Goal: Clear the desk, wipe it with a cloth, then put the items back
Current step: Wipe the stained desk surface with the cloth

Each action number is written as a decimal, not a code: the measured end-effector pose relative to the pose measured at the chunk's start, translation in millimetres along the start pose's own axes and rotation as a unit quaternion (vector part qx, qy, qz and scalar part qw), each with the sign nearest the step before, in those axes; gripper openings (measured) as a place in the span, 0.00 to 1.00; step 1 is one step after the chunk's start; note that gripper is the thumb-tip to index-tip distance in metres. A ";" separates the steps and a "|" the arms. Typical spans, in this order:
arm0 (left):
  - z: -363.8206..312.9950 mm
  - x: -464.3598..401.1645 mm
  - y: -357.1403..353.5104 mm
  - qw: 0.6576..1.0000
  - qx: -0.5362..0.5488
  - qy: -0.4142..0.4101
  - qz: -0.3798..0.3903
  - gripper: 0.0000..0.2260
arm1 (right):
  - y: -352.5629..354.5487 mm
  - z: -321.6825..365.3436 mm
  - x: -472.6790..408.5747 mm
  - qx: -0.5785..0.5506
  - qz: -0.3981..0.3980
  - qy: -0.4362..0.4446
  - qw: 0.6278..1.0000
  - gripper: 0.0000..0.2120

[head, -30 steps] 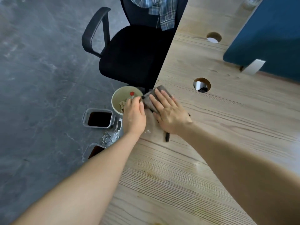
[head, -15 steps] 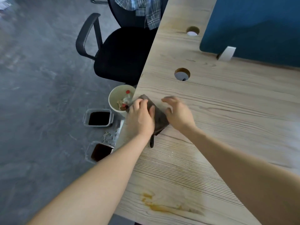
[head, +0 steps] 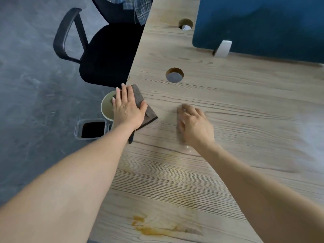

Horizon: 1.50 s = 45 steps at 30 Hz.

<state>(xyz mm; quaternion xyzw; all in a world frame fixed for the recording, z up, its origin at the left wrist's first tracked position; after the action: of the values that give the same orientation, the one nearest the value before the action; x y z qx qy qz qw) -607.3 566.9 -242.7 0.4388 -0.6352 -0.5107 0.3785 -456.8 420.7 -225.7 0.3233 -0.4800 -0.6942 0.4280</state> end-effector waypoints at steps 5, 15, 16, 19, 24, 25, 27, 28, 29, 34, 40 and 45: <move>-8.7 10.3 -0.6 0.999 -0.016 -0.039 0.008 0.31 | 0.1 -2.3 -1.0 -0.004 0.005 0.013 1.000 0.17; -0.3 -12.5 -0.9 0.995 -0.035 -0.088 0.039 0.31 | 2.5 -5.2 -2.8 0.006 0.011 0.026 1.000 0.18; -2.1 -13.3 -1.2 0.997 -0.034 -0.065 0.026 0.30 | 2.2 -5.5 -2.4 0.009 0.012 0.026 1.000 0.19; -20.8 0.2 -1.1 0.998 -0.030 -0.047 0.012 0.29 | 0.9 -7.7 -1.5 -0.007 0.017 0.013 1.000 0.18; -84.7 41.2 -15.6 0.984 0.008 -0.173 0.039 0.31 | 16.6 -27.8 -5.6 -0.120 -0.025 -0.041 0.992 0.16; -87.0 42.5 -15.0 0.981 0.010 -0.187 0.049 0.31 | 22.7 -35.3 -3.5 -0.114 -0.042 -0.059 0.991 0.15; -81.1 37.8 -9.7 0.976 -0.005 -0.213 0.056 0.30 | 34.0 -55.1 3.0 -0.081 -0.080 -0.104 0.988 0.13; -77.3 34.3 -6.4 0.973 -0.019 -0.223 0.056 0.30 | 37.4 -64.6 7.6 -0.059 -0.087 -0.119 0.987 0.13; -74.6 32.0 -4.1 0.972 -0.031 -0.226 0.056 0.30 | 38.5 -72.0 12.5 -0.038 -0.084 -0.124 0.988 0.12; -89.1 37.2 -13.2 0.989 0.010 -0.140 0.053 0.28 | 34.3 -82.1 29.9 -0.023 -0.090 -0.103 0.990 0.12; -120.3 53.5 -25.6 0.986 0.011 -0.165 0.011 0.28 | 37.9 -88.5 28.8 -0.041 -0.118 -0.087 0.988 0.10; -164.4 74.2 -34.7 0.954 0.022 -0.295 0.053 0.27 | 36.6 -91.2 27.5 -0.041 -0.102 -0.073 0.991 0.11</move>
<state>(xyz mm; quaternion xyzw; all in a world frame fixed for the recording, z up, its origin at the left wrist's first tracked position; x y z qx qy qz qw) -473.0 441.6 -242.7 0.2422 -0.7523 -0.5823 0.1907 -379.6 353.9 -222.3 0.3017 -0.4457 -0.7747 0.3318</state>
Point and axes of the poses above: each hand's wrist, its own x-axis away from the middle knuckle, its own y-axis out of the back of the hand, z = x × y, the point moved 5 cm from there along -x, towards the middle knuckle, and after that the axes turned 8 degrees about -z, right-handed, at the moved point
